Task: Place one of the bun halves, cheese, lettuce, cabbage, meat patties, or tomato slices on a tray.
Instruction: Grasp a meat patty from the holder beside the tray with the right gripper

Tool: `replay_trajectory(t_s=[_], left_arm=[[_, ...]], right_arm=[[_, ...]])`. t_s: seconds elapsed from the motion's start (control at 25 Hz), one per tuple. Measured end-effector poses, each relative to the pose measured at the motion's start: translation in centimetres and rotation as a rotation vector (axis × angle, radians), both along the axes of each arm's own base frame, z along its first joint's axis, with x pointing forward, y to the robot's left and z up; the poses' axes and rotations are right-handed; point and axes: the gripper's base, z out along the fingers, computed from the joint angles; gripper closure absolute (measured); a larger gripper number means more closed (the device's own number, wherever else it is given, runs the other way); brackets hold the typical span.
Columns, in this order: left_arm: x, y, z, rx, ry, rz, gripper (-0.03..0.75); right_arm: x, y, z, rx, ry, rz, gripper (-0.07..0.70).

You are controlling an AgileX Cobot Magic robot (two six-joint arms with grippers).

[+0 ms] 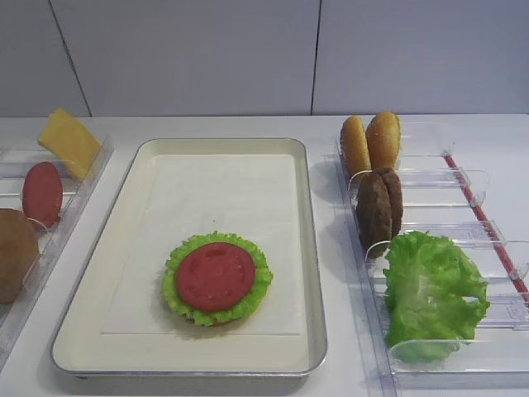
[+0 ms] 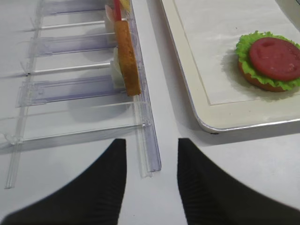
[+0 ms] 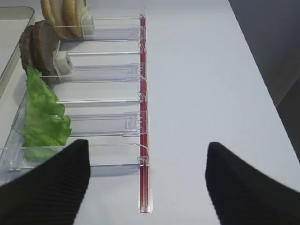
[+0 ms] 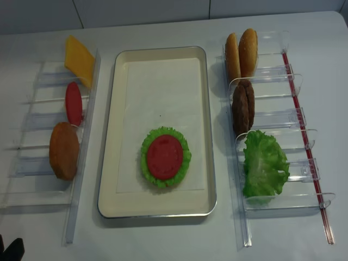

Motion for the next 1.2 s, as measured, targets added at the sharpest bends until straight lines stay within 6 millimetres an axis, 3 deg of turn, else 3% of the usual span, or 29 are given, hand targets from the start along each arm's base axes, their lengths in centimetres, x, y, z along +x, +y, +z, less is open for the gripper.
replay_trajectory(t_s=[0.36, 0.56, 0.84, 1.2], left_arm=[[0.0, 0.0, 0.0, 0.000, 0.000, 0.000, 0.453], [0.0, 0.0, 0.0, 0.000, 0.000, 0.000, 0.453], [0.0, 0.0, 0.0, 0.000, 0.000, 0.000, 0.453], [0.0, 0.0, 0.0, 0.000, 0.000, 0.000, 0.453]], right_arm=[[-0.1, 0.0, 0.0, 0.002, 0.005, 0.001, 0.097], [0.2, 0.1, 1.4, 0.010, 0.097, 0.008, 0.097], [3.7, 0.7, 4.7, 0.055, 0.290, 0.079, 0.097], [10.1, 1.2, 7.9, 0.132, 0.442, 0.121, 0.097]])
